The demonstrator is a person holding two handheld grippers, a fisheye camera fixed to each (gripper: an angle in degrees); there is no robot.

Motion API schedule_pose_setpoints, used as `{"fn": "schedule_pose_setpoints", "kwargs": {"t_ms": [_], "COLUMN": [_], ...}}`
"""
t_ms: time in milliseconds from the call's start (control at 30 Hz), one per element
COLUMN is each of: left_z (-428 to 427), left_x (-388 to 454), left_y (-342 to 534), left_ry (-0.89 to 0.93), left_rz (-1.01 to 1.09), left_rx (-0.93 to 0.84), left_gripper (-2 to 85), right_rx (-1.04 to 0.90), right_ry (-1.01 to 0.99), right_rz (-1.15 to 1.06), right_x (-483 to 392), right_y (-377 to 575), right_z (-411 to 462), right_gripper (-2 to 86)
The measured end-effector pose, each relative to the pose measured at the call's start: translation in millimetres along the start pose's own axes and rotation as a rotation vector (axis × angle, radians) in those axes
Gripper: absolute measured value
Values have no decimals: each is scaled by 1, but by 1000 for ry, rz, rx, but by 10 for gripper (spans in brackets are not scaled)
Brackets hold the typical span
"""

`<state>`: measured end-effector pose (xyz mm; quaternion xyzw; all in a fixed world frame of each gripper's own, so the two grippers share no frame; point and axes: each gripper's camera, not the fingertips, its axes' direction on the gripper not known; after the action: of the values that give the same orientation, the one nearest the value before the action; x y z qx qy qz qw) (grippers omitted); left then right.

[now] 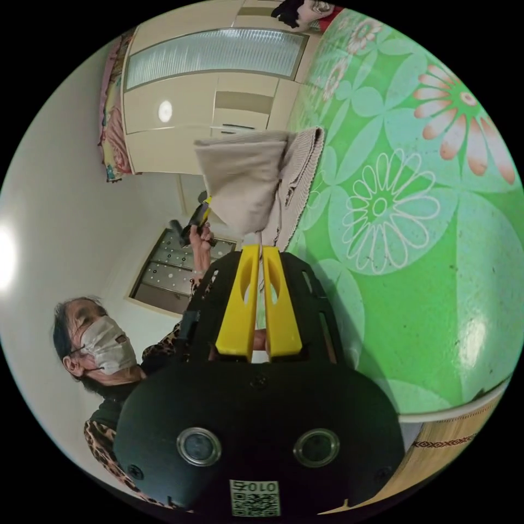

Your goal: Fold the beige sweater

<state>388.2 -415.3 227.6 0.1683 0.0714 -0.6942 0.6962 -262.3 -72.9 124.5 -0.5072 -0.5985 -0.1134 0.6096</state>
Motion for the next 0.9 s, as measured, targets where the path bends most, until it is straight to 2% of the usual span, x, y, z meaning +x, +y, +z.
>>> {"fn": "schedule_pose_setpoints", "kwargs": {"t_ms": [33,67,133,200,367,500,767,800,900], "left_z": [3,7,23,44,68,62,42,41,34], "left_x": [-57,-99,-142,-174,-237,-259,-274,-274,-269], "left_y": [4,14,25,38,66,74,101,102,104], "left_ry": [-48,-74,-70,23,164,133,223,228,236], "left_rz": [-216,-344,-416,-458,-617,-637,-658,-662,-658], "left_rx": [23,52,16,-17,77,45,45,47,40], "left_gripper": [52,52,51,53,57,60,59,59,59], "right_rx": [5,2,-75,-178,-378,-471,-673,-717,-619], "right_ry": [12,23,114,234,404,539,902,985,1290], "right_rz": [11,11,-32,-79,-219,-372,-714,-737,-868], "right_x": [-7,-11,-36,-59,-122,-181,-265,-265,-275], "right_y": [-1,-2,-8,-14,-29,-40,-19,-9,19], "right_z": [3,5,21,41,98,155,314,337,365], "right_gripper": [48,52,66,80,112,133,153,143,63]}}
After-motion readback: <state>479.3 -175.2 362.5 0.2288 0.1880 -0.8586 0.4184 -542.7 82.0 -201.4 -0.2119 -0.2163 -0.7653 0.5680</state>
